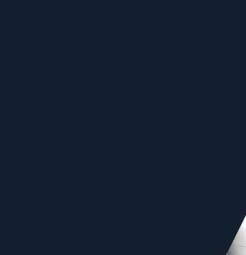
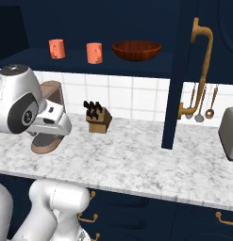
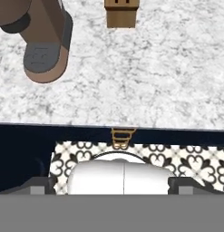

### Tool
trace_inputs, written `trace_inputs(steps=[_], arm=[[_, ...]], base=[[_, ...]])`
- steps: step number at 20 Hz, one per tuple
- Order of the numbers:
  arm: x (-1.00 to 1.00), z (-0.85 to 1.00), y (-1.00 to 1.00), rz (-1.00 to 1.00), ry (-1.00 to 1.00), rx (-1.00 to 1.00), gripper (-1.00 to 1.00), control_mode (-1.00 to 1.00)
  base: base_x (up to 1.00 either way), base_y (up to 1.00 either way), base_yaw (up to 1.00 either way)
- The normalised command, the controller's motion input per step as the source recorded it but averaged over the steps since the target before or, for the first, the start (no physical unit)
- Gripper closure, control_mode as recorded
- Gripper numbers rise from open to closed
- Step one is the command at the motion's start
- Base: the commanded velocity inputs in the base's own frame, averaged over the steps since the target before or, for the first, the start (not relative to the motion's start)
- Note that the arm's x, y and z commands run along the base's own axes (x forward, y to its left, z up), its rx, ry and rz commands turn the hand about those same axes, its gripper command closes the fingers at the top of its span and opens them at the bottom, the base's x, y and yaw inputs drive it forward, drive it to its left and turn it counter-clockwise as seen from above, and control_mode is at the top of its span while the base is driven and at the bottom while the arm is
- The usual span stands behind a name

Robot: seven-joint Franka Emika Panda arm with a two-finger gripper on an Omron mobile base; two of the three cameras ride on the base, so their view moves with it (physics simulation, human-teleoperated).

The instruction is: Gather all objects into one cabinet and sort the glasses and bowls to opposite sides.

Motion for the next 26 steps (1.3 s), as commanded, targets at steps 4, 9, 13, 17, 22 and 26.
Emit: trace_inputs(steps=[4, 9, 13, 17, 22, 26], arm=[[-0.74, 0.04, -0.13, 0.0, -0.04, 0.0, -1.0, -1.0], [-0.64, 0.08, -0.54, 0.0, -0.05, 0.0, -1.0, -1.0], [-0.28, 0.03, -0.17, 0.0, -0.02, 0.0, -1.0, 1.0], [0.0, 0.0, 0.0, 0.0, 0.0, 0.0, -1.0, 1.0], [0.0, 0.0, 0.0, 0.0, 0.0, 0.0, -1.0, 1.0], [0.0, 0.0, 0.0, 0.0, 0.0, 0.0, -1.0, 1.0]], base=[[0.0, 0.0, 0.0], [0.0, 0.0, 0.0], [-0.47, -0.23, 0.0], [-1.0, -0.75, -0.06], [-0.94, -0.67, -0.14], [-0.53, -0.64, -0.38]])
